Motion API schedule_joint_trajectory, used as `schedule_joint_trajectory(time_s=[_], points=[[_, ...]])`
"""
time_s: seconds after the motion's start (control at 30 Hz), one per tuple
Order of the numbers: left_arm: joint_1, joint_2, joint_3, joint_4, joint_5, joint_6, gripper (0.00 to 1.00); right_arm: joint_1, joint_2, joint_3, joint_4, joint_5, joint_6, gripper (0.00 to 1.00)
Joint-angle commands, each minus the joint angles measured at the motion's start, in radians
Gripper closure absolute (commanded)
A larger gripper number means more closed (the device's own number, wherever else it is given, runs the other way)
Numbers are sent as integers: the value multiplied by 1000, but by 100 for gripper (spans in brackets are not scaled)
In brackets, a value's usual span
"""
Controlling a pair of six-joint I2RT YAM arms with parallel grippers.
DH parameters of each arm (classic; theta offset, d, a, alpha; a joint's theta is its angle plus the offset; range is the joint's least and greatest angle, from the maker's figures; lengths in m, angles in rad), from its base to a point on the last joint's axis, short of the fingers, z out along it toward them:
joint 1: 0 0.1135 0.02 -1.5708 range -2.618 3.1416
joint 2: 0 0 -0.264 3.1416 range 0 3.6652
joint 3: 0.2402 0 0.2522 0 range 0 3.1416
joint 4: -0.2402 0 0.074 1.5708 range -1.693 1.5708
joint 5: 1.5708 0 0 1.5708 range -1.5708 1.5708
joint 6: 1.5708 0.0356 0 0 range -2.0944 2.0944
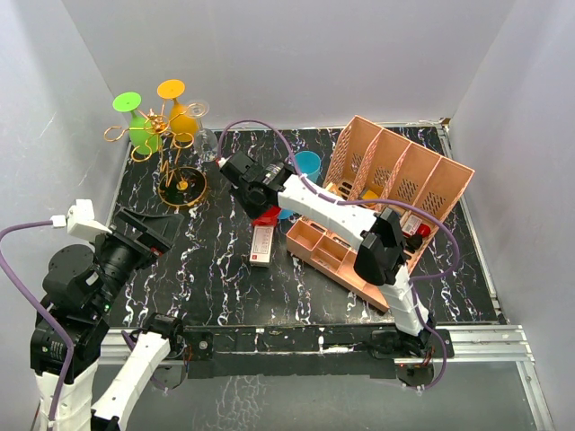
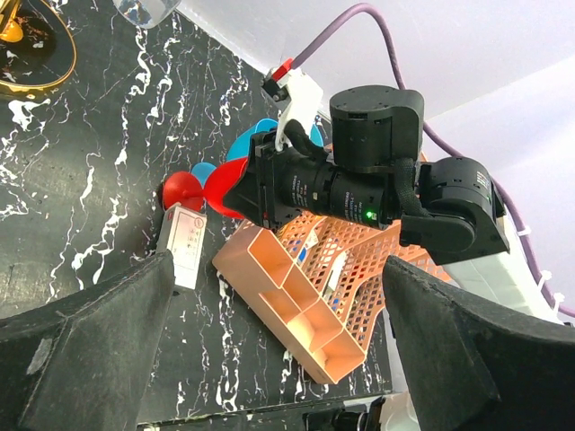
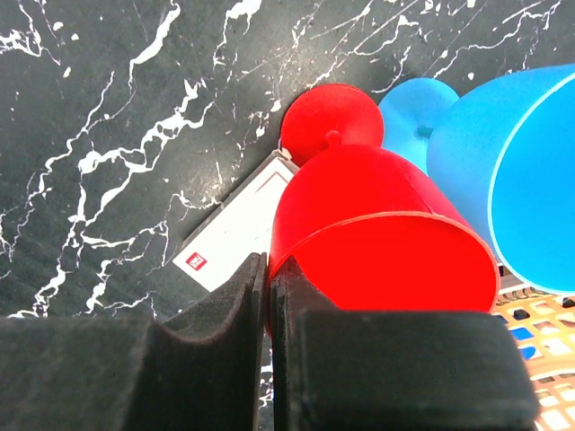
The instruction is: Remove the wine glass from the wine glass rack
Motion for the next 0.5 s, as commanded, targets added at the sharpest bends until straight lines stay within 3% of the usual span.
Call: schedule_joint_trajectory(time_s=[0.0, 0.47], points=[[2, 16, 2, 6, 1, 21, 3, 15, -20, 48, -58, 24, -2, 92], [2, 16, 15, -1, -3, 25, 3, 23, 8, 114, -115, -18, -8, 92]])
